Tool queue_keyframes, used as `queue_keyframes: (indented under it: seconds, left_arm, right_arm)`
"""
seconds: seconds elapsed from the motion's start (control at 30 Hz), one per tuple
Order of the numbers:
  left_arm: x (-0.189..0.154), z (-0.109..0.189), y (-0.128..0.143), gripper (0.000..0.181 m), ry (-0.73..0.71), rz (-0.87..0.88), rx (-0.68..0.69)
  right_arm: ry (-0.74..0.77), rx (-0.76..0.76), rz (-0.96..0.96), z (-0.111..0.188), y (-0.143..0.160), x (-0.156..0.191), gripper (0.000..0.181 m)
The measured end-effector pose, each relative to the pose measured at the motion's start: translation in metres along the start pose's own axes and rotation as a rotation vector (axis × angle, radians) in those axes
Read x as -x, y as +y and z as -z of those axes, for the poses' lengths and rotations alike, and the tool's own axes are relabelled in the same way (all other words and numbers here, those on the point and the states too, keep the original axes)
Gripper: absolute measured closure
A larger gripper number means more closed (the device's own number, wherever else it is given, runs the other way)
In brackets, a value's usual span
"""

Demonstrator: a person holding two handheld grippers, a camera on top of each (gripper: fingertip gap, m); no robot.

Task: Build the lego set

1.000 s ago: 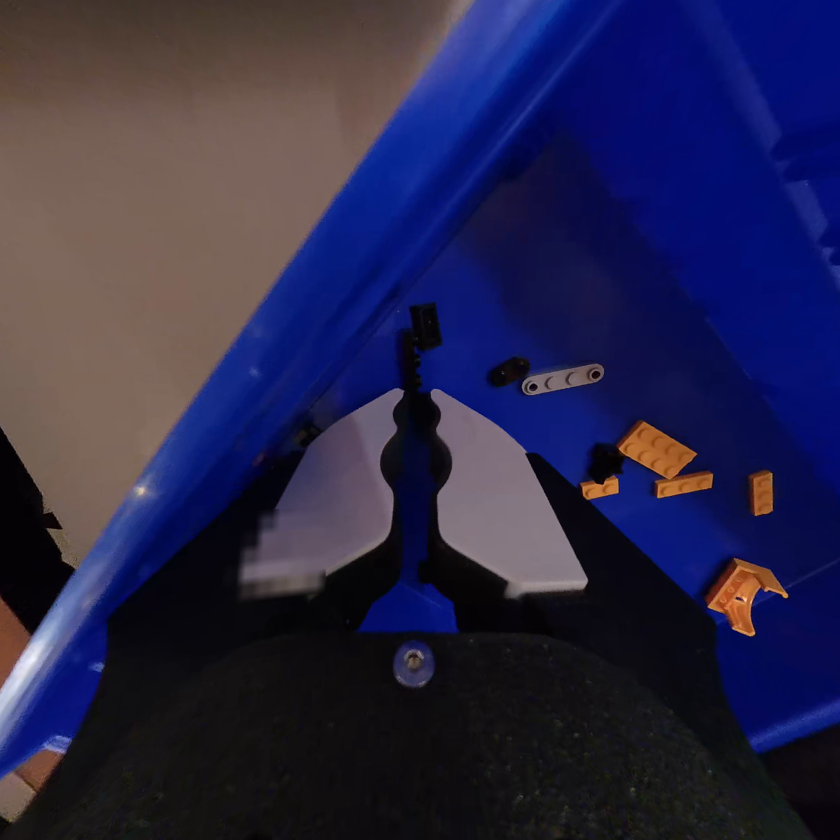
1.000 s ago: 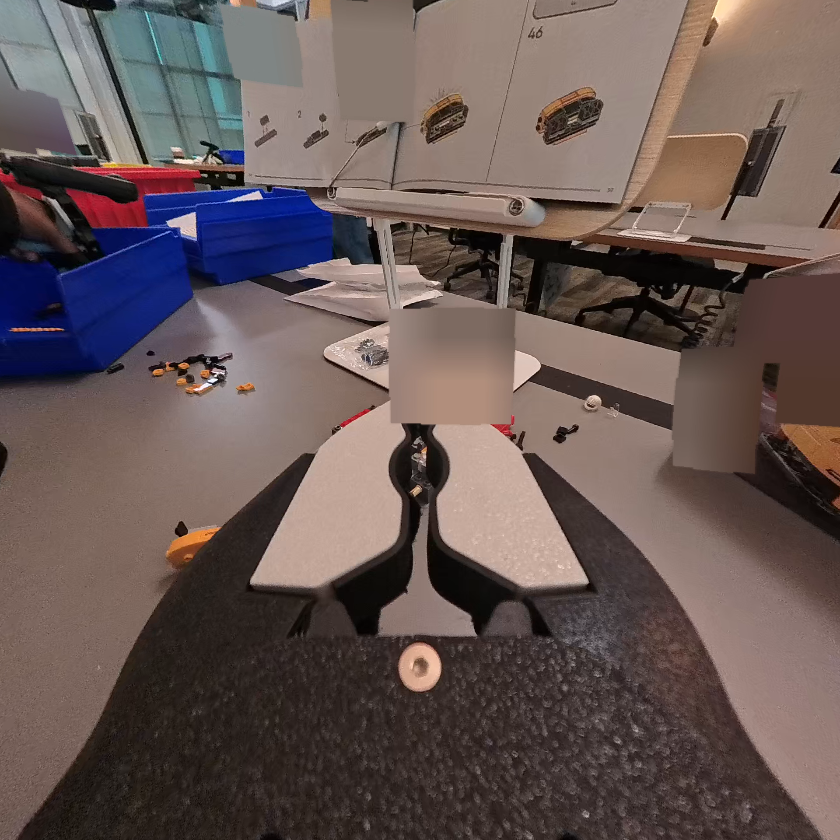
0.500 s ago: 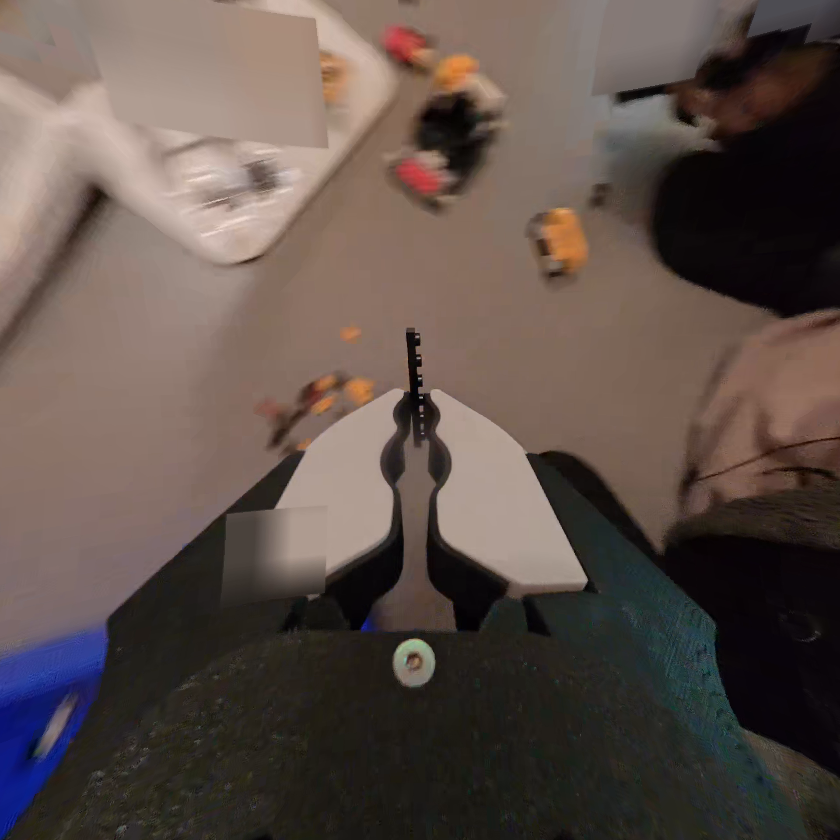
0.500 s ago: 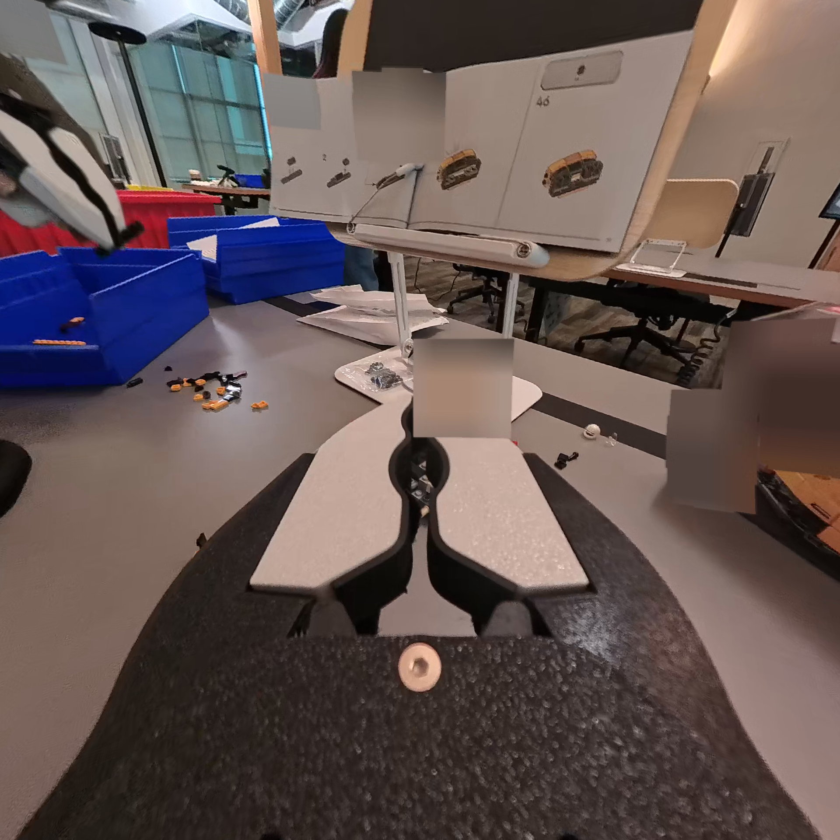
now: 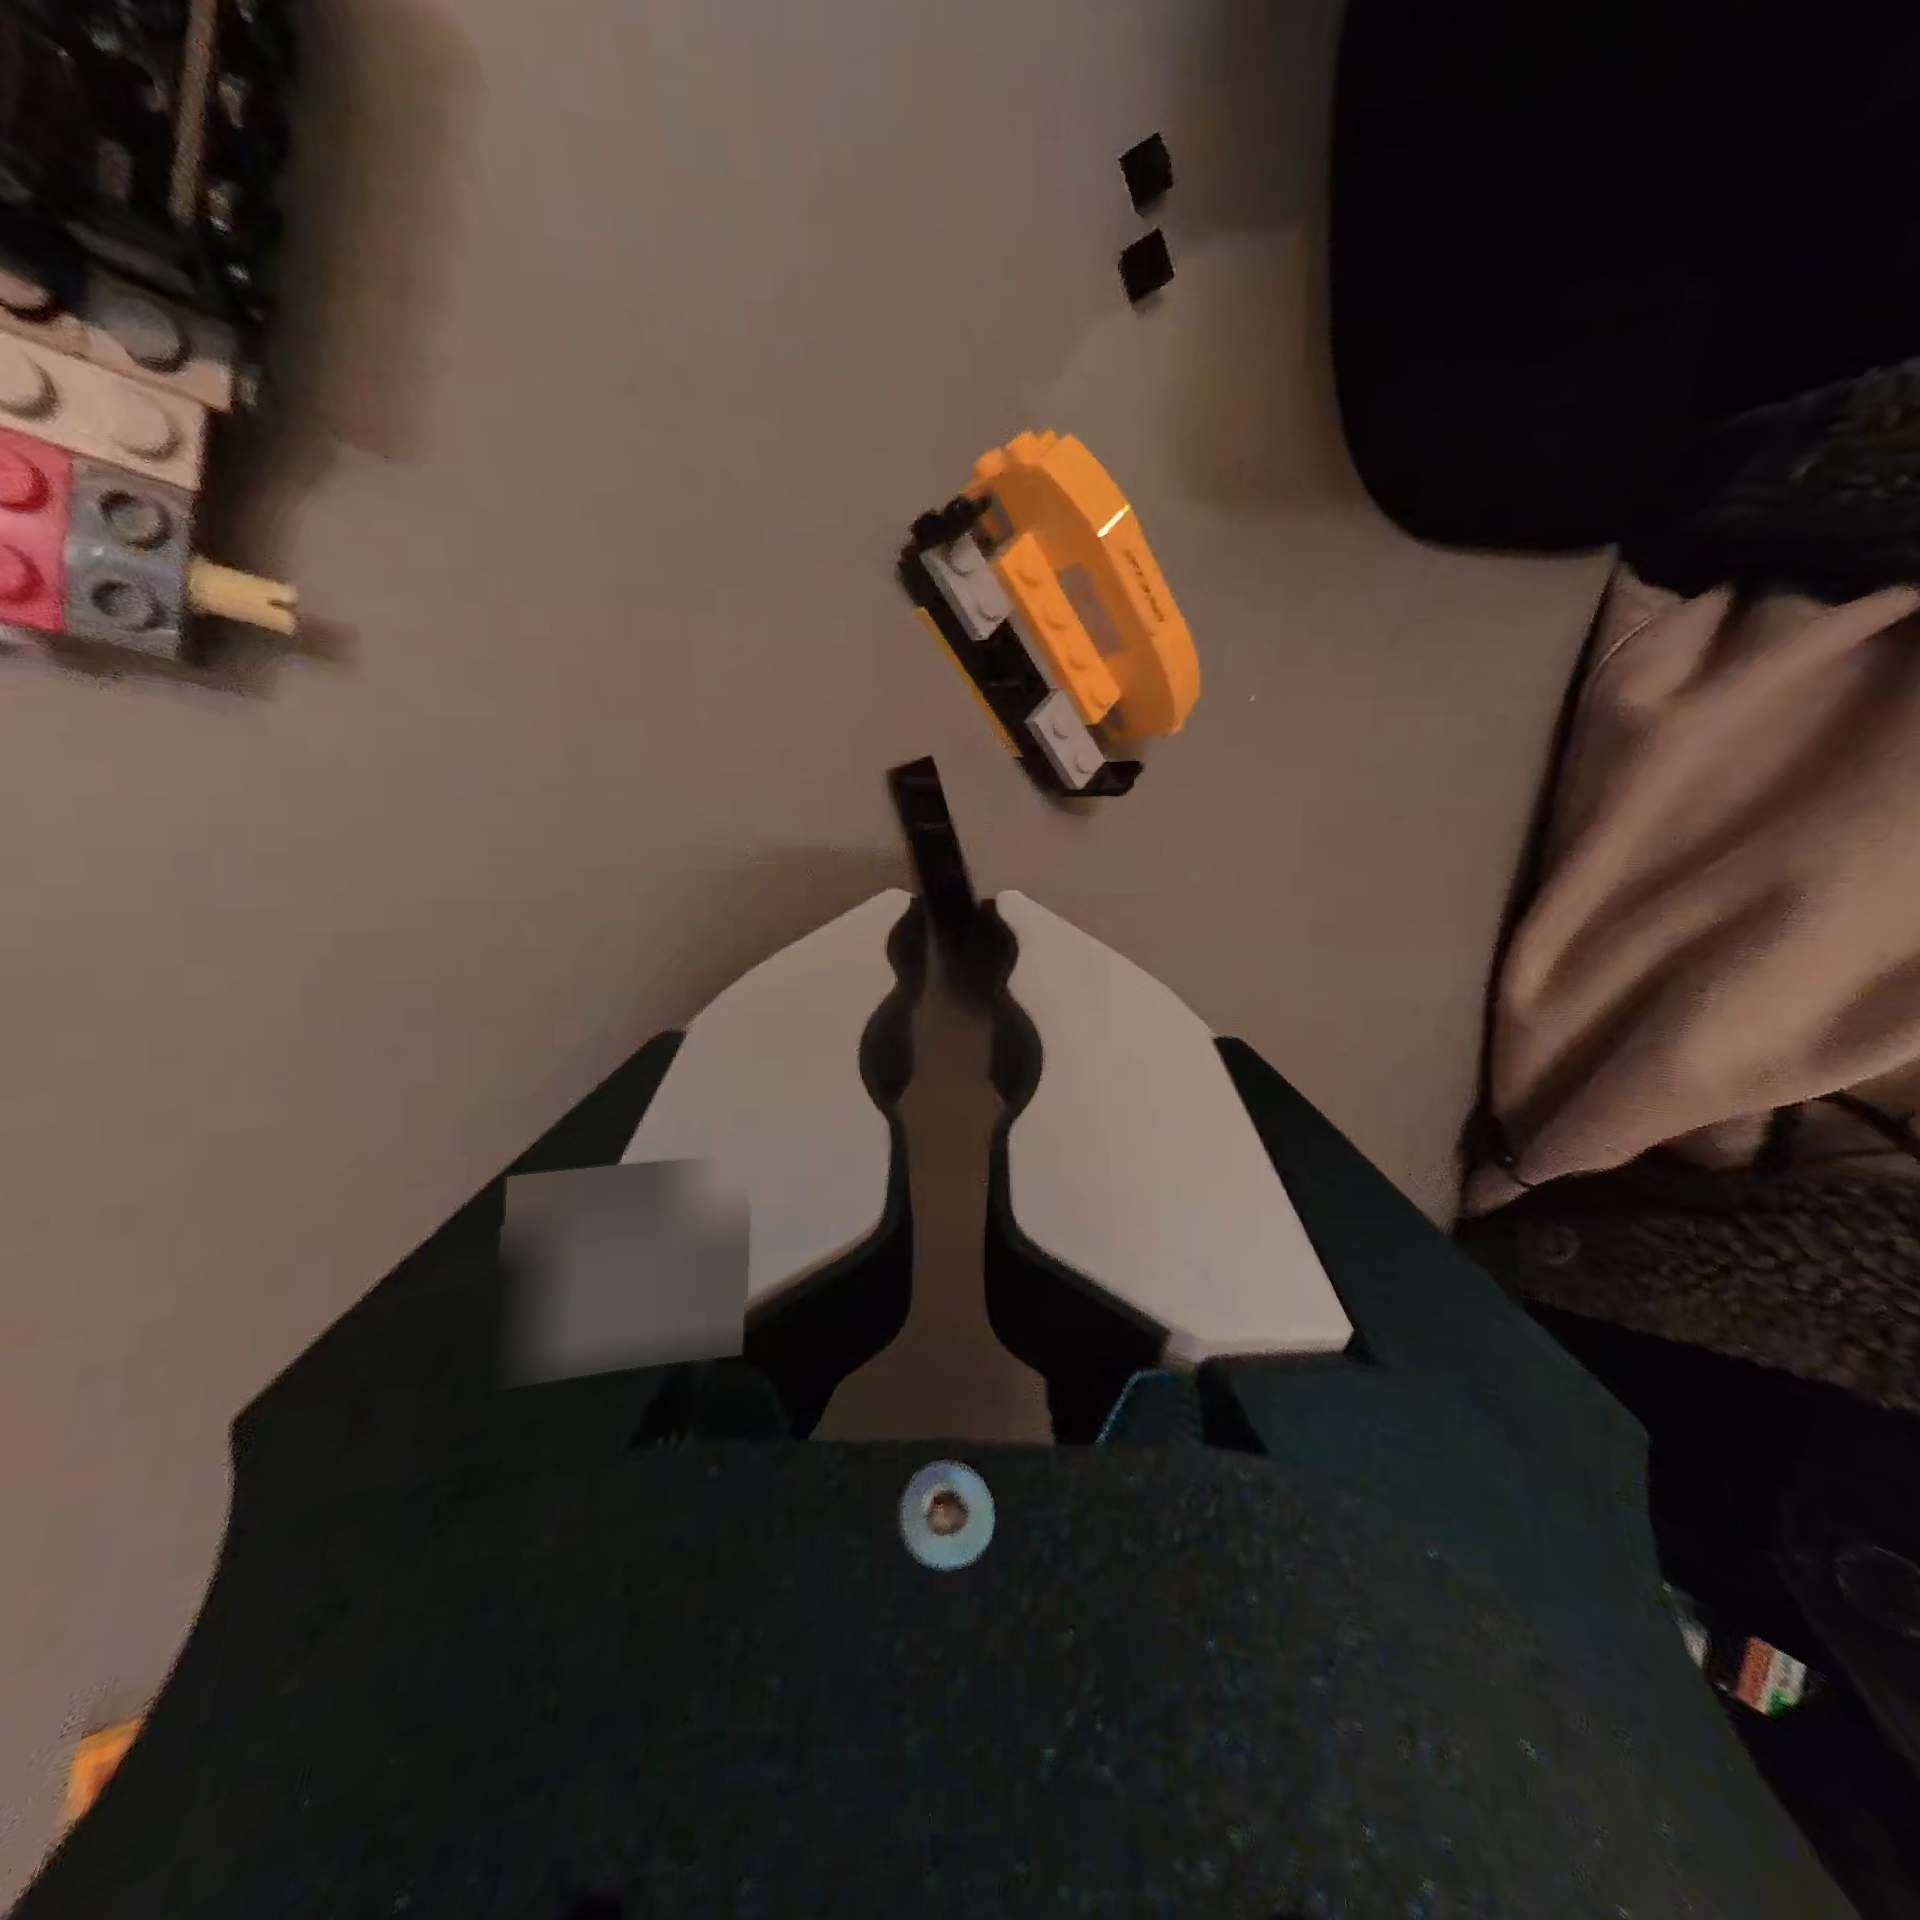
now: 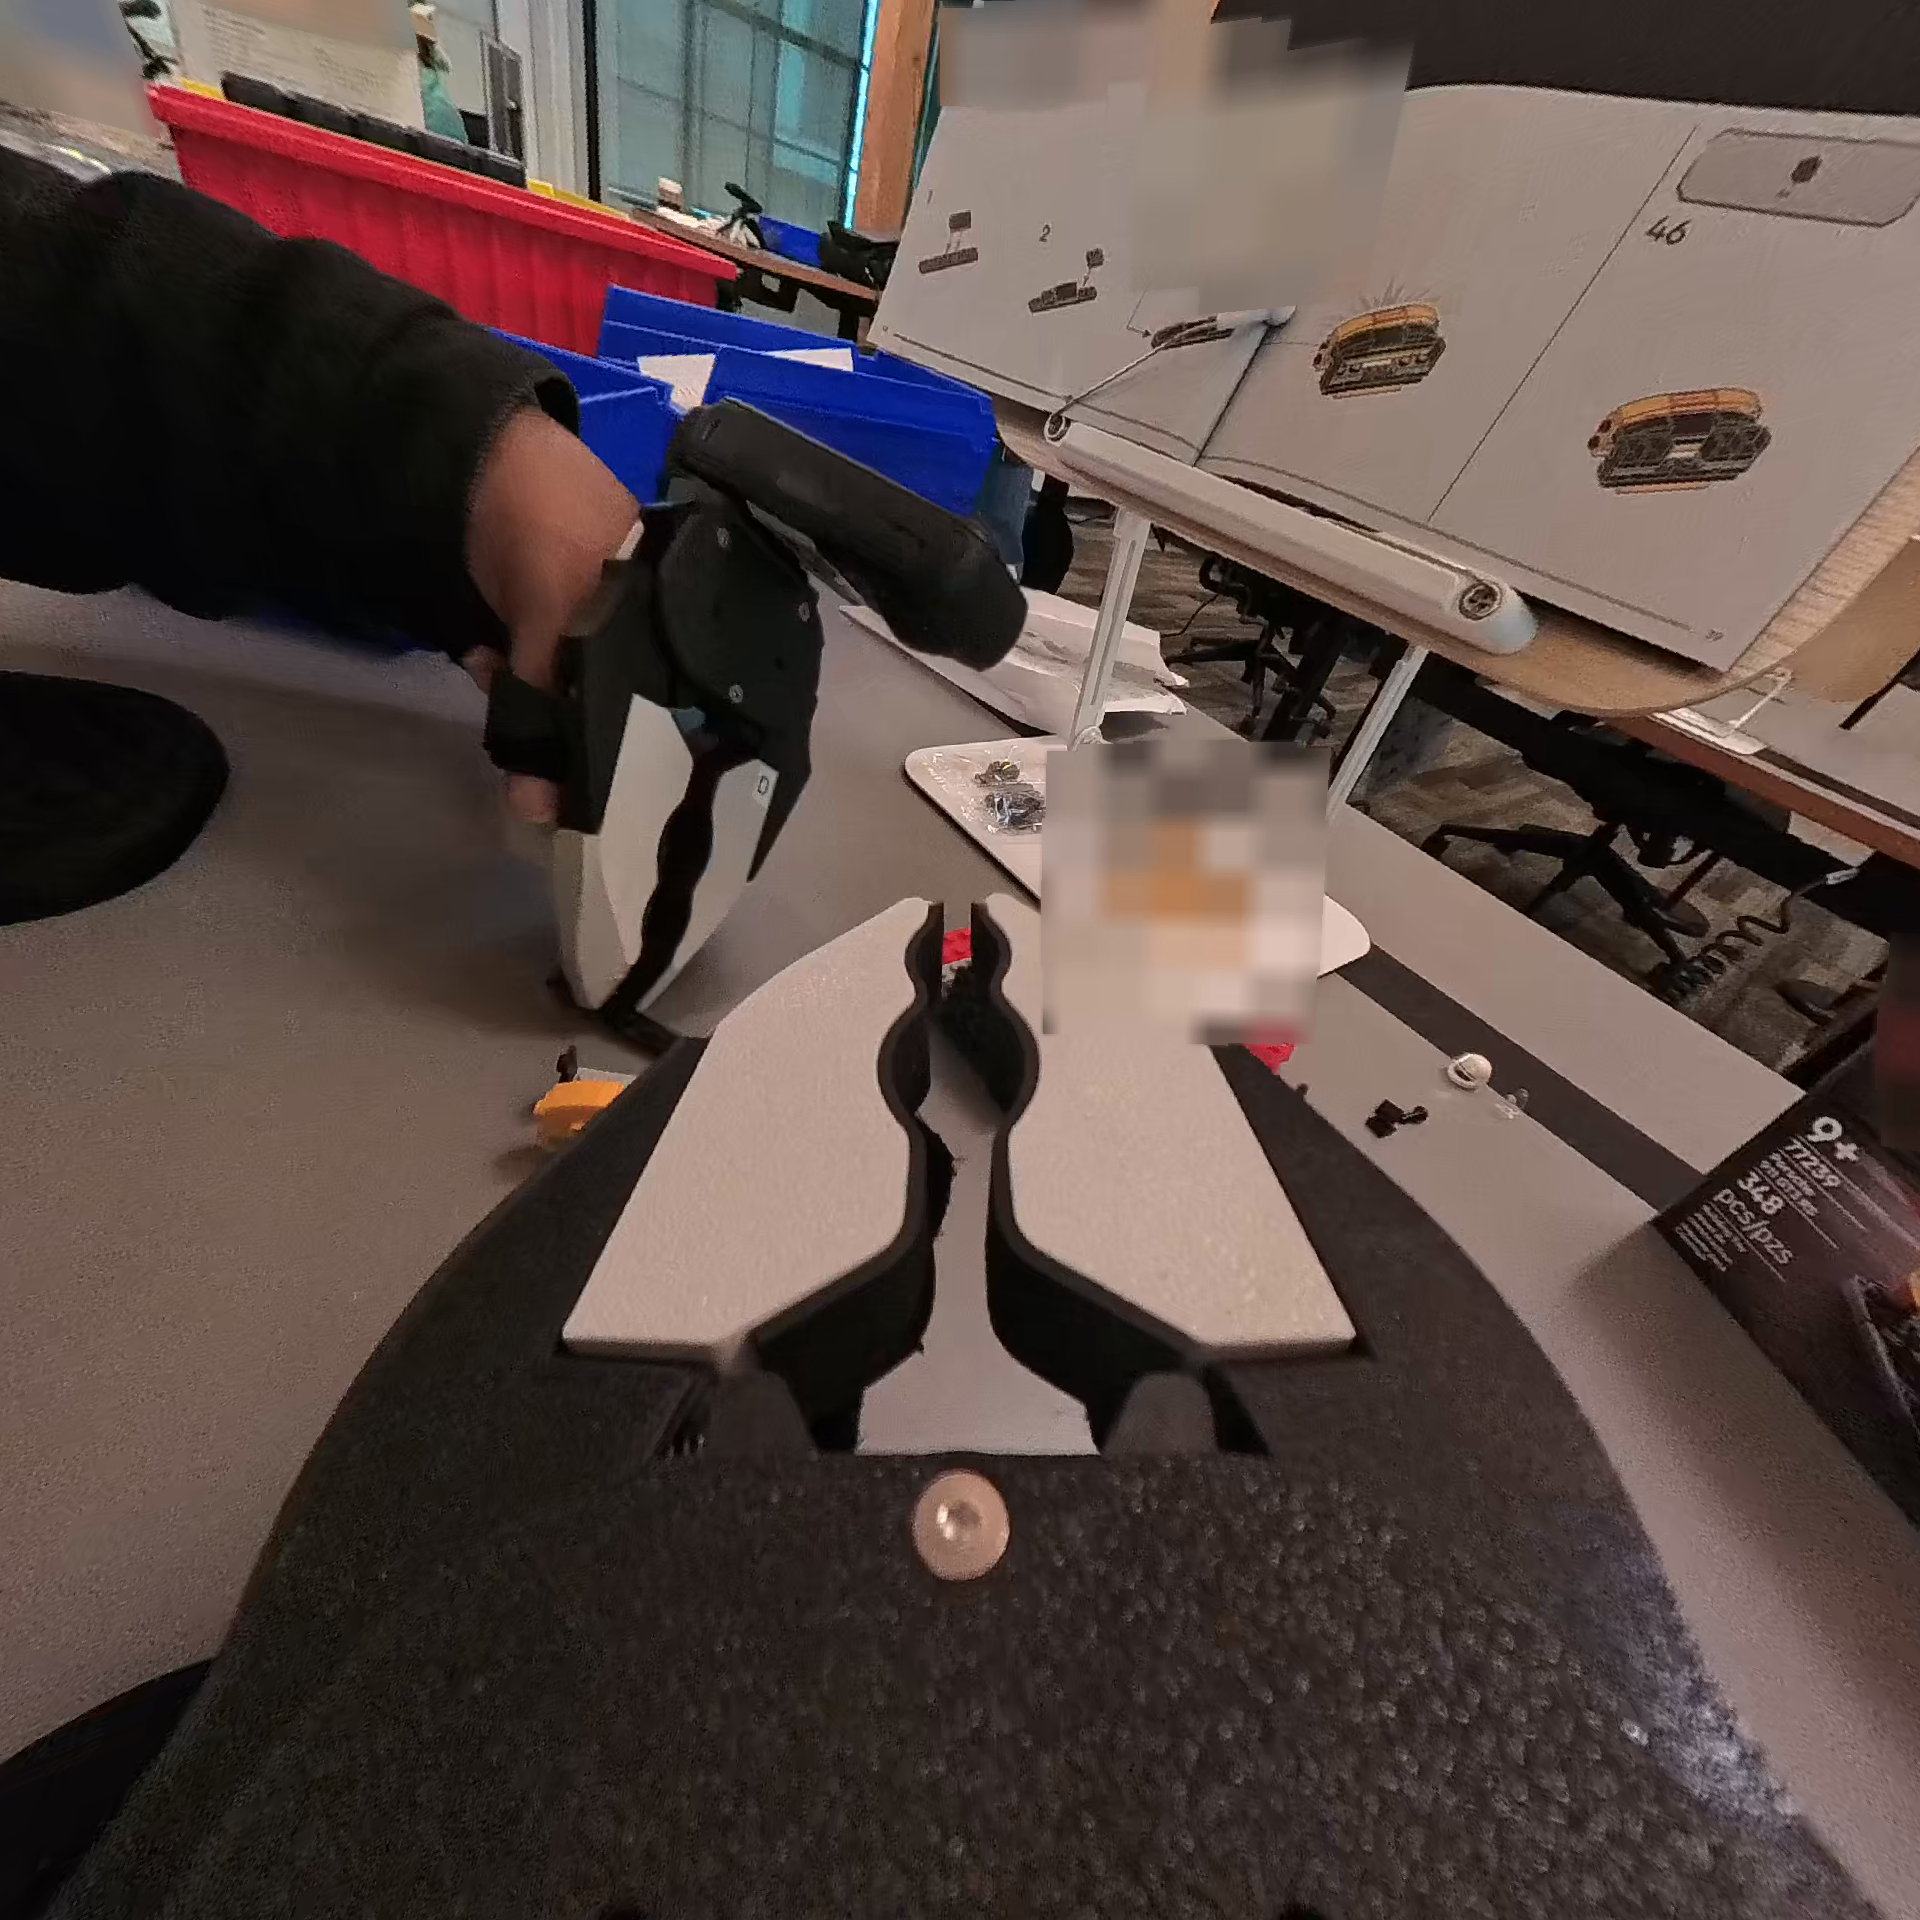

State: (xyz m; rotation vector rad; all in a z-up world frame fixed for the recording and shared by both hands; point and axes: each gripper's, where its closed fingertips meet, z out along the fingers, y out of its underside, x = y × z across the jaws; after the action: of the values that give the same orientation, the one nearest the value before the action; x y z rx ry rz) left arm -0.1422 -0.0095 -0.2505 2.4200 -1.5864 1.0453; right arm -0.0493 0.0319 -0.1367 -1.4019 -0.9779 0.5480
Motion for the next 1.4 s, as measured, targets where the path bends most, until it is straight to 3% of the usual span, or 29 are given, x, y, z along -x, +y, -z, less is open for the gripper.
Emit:
queue_keyframes:
  seconds: [0.1, 0.23, 0.33, 0.47, 0.6, 0.8, 0.97, 1.2, 1.27, 1.4]
  left_arm:
    - [0.009, 0.005, -0.002, 0.17, -0.059, -0.02, -0.008]
    - [0.027, 0.02, -0.003, 0.163, -0.25, -0.064, -0.05]
    - [0.017, 0.026, -0.005, 0.163, -0.308, -0.111, -0.113]
    - [0.002, 0.015, -0.003, 0.162, -0.377, -0.142, -0.177]
    - [0.01, 0.001, -0.001, 0.164, -0.489, -0.16, -0.174]
    - [0.011, -0.001, -0.004, 0.173, -0.521, -0.226, -0.135]
    - [0.01, -0.003, -0.013, 0.174, -0.498, -0.387, -0.106]
    - [0.026, 0.002, -0.024, 0.173, -0.451, -0.415, -0.025]
    - [0.027, 0.002, -0.024, 0.173, -0.436, -0.409, -0.029]
    - [0.025, 0.002, -0.023, 0.166, -0.429, -0.4, -0.045]
  right_arm:
    - [-0.006, 0.019, -0.002, -0.002, 0.005, 0.001, 0.177]
    - [-0.014, 0.036, -0.001, -0.004, 0.01, 0.003, 0.177]
    - [-0.015, 0.043, 0.0, -0.005, 0.012, 0.003, 0.178]
    - [-0.016, 0.051, -0.007, -0.005, 0.014, 0.003, 0.177]
    - [0.0, 0.061, -0.002, -0.006, 0.016, 0.0, 0.178]
    - [0.019, 0.054, 0.006, -0.004, 0.013, -0.003, 0.178]
    - [0.032, 0.053, 0.01, -0.002, 0.013, -0.006, 0.178]
    - [-0.008, 0.115, -0.004, 0.002, 0.021, -0.009, 0.176]
    - [-0.101, 0.202, -0.024, 0.0, 0.034, 0.004, 0.17]
    - [-0.321, 0.429, -0.125, -0.004, 0.059, 0.047, 0.128]
